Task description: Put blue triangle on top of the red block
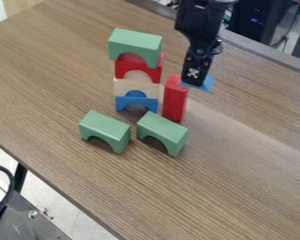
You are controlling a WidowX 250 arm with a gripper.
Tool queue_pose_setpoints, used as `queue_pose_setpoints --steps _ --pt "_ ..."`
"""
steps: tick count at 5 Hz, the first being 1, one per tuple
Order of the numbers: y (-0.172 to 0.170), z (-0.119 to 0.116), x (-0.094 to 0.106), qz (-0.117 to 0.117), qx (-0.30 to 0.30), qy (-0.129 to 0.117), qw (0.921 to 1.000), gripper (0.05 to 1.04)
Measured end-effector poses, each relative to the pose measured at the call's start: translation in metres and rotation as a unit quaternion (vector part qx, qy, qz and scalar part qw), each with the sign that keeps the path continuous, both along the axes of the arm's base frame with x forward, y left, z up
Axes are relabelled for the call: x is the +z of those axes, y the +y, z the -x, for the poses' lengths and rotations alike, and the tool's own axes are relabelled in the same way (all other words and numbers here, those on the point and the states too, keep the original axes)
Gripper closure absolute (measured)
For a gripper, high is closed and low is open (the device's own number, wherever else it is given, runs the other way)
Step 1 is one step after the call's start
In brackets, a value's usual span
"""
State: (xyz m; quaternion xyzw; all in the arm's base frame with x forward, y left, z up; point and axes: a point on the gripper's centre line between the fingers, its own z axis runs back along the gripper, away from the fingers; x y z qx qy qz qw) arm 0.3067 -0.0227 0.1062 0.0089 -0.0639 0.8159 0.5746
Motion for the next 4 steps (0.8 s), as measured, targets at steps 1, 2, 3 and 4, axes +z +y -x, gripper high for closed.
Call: queue_pose_setpoints --steps 1,2,3,4 --pt "0.0053 -0.0013 -0.0005 0.001 0.005 -0.002 1.0000 0.552" --pt "0.0084 -0.0054 -0.0056 0.003 0.001 -0.005 1.0000 0.552" --pt "0.0128 -0.0081 -0.0073 0.003 0.000 -0.009 1.0000 0.552" --pt "0.0142 -0.0087 -0.0072 0.002 0.000 -0.011 0.9999 0.552"
